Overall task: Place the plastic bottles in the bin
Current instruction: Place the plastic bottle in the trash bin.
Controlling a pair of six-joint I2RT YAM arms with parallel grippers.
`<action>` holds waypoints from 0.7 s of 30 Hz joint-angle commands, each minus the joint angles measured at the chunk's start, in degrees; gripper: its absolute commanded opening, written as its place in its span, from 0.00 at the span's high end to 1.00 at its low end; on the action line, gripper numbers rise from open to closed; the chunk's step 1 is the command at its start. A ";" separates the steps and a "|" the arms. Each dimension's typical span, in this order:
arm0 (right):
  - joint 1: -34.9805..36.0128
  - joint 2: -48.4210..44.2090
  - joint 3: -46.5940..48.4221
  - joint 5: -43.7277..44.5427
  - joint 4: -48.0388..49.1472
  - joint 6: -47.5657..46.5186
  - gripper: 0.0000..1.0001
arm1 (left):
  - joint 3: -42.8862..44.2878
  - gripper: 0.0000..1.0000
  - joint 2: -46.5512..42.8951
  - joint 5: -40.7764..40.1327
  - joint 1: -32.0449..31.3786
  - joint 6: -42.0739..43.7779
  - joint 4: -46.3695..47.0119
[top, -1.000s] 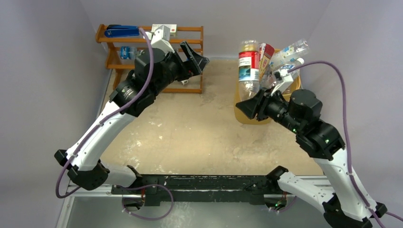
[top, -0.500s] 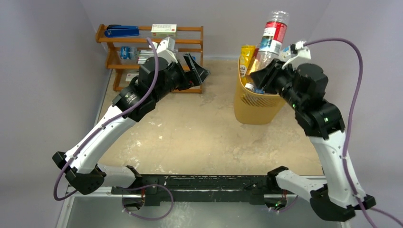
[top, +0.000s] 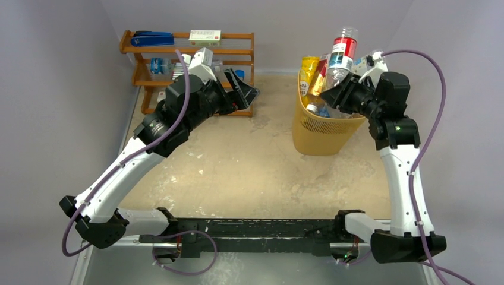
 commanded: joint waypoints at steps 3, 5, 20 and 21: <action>-4.80 -0.66 -2.83 -7.68 6.25 -0.82 0.97 | -0.30 0.13 -1.03 0.30 -0.14 0.01 2.19; -6.75 -0.43 -4.22 -10.58 7.37 -0.59 0.96 | -0.35 0.12 -0.94 0.30 -0.15 -0.07 2.25; -11.02 0.07 -8.39 -19.18 10.88 0.41 0.78 | -0.11 0.12 0.23 0.57 -0.12 -0.52 2.49; -11.03 0.03 -8.51 -19.52 10.95 0.48 0.76 | -0.13 0.12 0.29 0.63 -0.10 -0.57 2.58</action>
